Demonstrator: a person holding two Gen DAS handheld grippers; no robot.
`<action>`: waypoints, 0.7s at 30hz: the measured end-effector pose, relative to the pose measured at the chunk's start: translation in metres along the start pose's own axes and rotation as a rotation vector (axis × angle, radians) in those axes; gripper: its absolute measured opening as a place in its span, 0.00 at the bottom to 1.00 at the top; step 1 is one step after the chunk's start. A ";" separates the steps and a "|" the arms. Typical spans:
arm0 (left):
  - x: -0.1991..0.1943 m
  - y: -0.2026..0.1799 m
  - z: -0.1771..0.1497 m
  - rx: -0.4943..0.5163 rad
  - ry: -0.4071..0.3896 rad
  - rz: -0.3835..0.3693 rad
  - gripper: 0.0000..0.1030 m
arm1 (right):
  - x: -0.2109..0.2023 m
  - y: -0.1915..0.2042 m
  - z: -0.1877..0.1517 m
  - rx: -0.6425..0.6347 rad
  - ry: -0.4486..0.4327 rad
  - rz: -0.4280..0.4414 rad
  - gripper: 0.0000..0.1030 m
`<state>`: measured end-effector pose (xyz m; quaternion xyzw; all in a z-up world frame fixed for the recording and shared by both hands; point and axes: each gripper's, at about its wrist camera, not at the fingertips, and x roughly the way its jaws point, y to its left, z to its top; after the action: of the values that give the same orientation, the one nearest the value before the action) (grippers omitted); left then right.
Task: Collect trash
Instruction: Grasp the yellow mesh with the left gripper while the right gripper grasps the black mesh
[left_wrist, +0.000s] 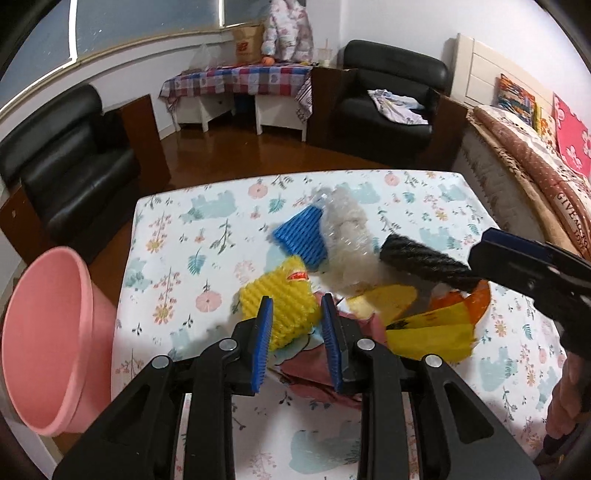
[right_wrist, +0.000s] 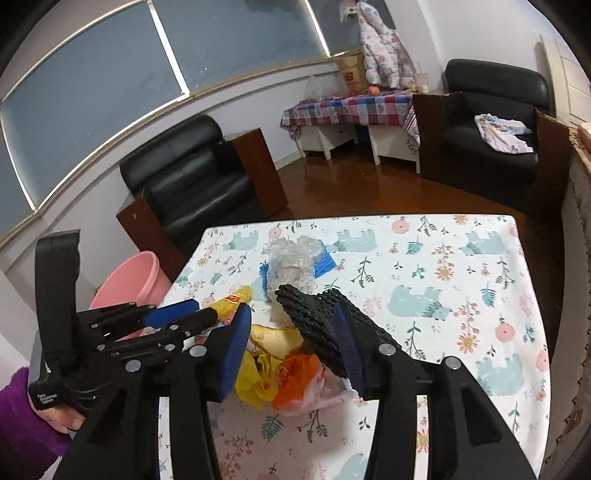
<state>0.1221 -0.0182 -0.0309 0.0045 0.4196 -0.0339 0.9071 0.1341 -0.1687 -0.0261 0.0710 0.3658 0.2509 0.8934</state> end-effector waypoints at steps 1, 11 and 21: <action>0.000 0.001 -0.002 -0.004 0.001 0.001 0.26 | 0.006 -0.002 0.000 0.005 0.017 0.004 0.45; -0.013 0.015 -0.013 -0.061 -0.023 0.003 0.10 | 0.034 -0.028 -0.013 0.105 0.140 0.018 0.35; -0.038 0.023 -0.019 -0.103 -0.068 -0.020 0.10 | 0.016 -0.039 -0.021 0.145 0.128 0.003 0.19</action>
<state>0.0849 0.0071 -0.0146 -0.0475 0.3896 -0.0213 0.9195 0.1450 -0.1959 -0.0635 0.1198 0.4390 0.2293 0.8604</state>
